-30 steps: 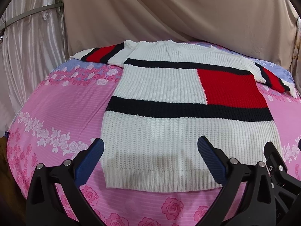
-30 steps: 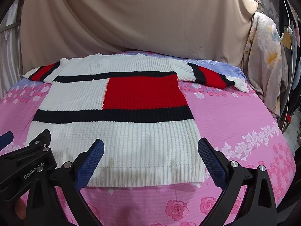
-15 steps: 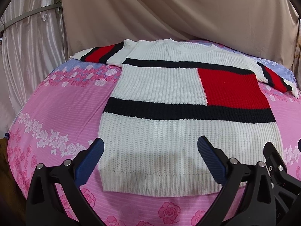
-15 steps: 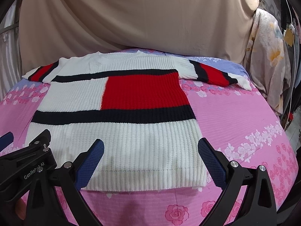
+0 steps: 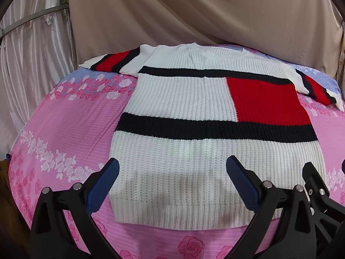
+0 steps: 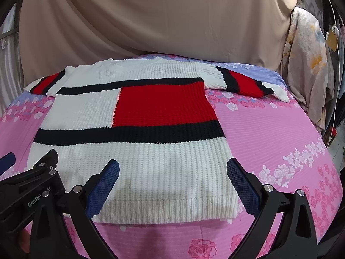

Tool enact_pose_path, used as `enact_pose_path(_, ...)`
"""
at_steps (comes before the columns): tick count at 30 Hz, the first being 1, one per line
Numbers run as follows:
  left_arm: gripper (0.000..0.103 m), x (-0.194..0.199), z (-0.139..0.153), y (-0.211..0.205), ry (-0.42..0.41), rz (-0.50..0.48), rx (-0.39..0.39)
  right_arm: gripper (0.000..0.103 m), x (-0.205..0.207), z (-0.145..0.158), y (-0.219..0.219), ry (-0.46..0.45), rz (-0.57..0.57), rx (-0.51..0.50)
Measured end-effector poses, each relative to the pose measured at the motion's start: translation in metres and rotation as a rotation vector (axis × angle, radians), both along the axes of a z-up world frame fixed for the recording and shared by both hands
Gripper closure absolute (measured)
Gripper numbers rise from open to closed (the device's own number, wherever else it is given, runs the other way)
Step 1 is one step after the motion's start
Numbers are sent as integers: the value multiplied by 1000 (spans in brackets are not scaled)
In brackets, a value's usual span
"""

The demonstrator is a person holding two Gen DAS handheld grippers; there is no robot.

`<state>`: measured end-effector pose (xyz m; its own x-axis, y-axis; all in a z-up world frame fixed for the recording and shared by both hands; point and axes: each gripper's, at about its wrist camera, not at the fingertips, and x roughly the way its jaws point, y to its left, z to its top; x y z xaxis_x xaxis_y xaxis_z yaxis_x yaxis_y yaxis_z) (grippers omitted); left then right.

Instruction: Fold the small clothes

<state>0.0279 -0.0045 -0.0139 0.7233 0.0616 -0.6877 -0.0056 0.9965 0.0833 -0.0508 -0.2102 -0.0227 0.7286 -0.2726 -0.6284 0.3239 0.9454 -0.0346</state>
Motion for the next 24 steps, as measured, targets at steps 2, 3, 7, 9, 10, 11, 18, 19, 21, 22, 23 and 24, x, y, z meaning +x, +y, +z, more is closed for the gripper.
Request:
enact_pose_path(2, 6, 0, 0, 0, 0, 1, 1, 5, 0, 0, 0, 1, 1, 2)
enact_pose_path(3, 6, 0, 0, 0, -1, 1, 0, 5, 1, 0, -1, 2, 0, 3)
enact_pose_path(7, 6, 1, 1, 0, -1, 2, 3, 5, 2, 0, -1, 1, 0, 3)
enact_pose_path(9, 6, 2, 1, -1, -1, 2, 4, 5, 2, 0, -2, 0, 0, 3)
enact_pose_path(10, 6, 2, 1, -1, -1, 2, 5, 5, 2, 0, -2, 0, 0, 2)
enact_pose_path(11, 6, 2, 1, -1, -1, 2, 5, 5, 2, 0, -2, 0, -1, 1)
enact_pose_path(18, 7, 3, 1, -1, 0, 2, 6, 5, 3, 0, -3, 0, -1, 1)
enact_pose_path(19, 7, 3, 1, -1, 1, 2, 6, 5, 4, 0, -3, 1, -1, 3)
enact_pose_path(21, 7, 5, 1, -1, 3, 3, 8, 5, 5, 0, -4, 5, 0, 6)
enact_pose_path(22, 7, 5, 1, 0, 5, 3, 7, 5, 6, 0, -5, 6, 0, 6)
enact_pose_path(23, 7, 6, 1, 0, 6, 4, 6, 5, 8, 0, -5, 6, 0, 4)
enact_pose_path(24, 7, 7, 1, 0, 7, 5, 7, 5, 9, 0, -5, 7, -1, 3)
